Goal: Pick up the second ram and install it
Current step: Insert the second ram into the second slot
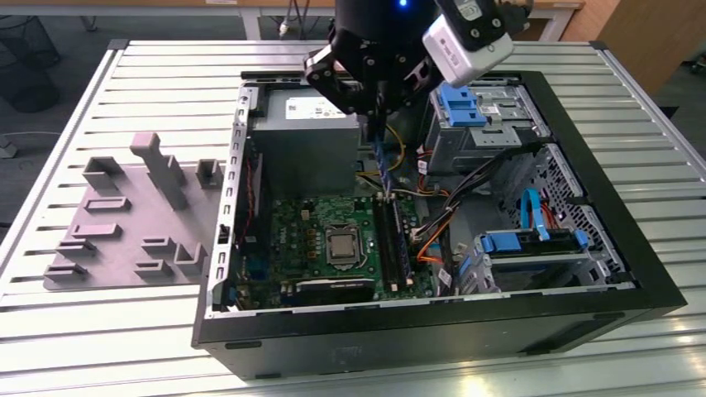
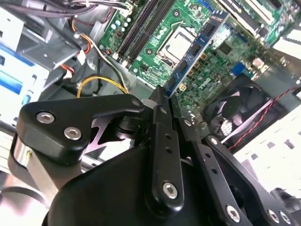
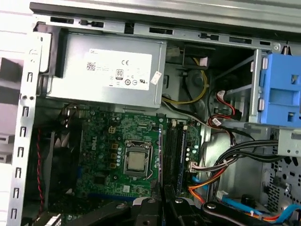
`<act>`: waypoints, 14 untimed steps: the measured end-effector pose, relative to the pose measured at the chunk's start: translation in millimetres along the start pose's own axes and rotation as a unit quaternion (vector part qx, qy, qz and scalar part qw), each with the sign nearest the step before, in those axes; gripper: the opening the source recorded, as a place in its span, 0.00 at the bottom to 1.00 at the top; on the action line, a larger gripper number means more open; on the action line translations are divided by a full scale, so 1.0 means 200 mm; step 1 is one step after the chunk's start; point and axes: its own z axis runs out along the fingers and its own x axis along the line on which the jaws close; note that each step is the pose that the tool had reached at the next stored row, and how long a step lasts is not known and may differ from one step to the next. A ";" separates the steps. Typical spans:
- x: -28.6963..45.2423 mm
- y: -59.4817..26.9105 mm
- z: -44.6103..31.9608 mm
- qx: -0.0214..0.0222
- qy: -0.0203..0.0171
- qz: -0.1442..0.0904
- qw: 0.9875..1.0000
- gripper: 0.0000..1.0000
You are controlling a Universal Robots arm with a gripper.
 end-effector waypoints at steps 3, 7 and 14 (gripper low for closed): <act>0.000 0.000 0.002 0.000 -0.001 0.022 1.000 0.14; -0.005 0.000 0.003 0.001 -0.001 0.023 1.000 0.14; -0.083 -0.006 0.059 0.001 0.000 0.023 1.000 0.14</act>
